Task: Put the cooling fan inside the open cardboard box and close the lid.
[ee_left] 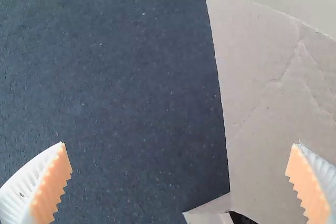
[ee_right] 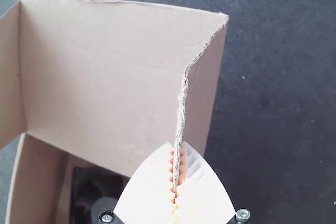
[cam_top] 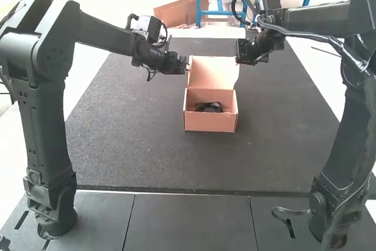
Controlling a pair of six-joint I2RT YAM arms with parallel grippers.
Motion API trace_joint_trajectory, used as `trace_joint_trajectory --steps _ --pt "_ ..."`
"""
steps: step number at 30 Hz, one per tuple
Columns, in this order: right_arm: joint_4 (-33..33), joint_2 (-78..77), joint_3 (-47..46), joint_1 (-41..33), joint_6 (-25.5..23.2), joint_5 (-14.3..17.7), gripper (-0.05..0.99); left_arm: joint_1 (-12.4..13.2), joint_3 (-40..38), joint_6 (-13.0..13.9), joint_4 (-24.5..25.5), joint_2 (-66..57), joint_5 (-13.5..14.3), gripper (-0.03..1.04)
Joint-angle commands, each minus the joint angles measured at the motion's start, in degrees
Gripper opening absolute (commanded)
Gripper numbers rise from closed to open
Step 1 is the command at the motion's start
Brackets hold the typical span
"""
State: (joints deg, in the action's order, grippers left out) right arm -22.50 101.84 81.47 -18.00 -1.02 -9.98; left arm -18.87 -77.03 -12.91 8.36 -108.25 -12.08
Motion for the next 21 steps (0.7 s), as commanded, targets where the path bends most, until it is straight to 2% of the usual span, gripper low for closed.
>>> trace_joint_trajectory --steps 1,13,21 --pt "0.6 -4.1 -2.7 -1.5 -0.5 0.7 0.01 -0.3 -1.6 0.3 0.2 4.0 -0.8 0.97" --pt "8.1 -12.7 -15.5 -2.4 -0.9 2.3 0.01 -1.7 3.6 0.3 0.3 9.3 -0.5 0.97" --pt "12.6 -17.1 -21.4 -2.4 -2.8 2.1 0.01 -2.3 7.6 0.3 -0.5 11.5 -0.3 0.97"
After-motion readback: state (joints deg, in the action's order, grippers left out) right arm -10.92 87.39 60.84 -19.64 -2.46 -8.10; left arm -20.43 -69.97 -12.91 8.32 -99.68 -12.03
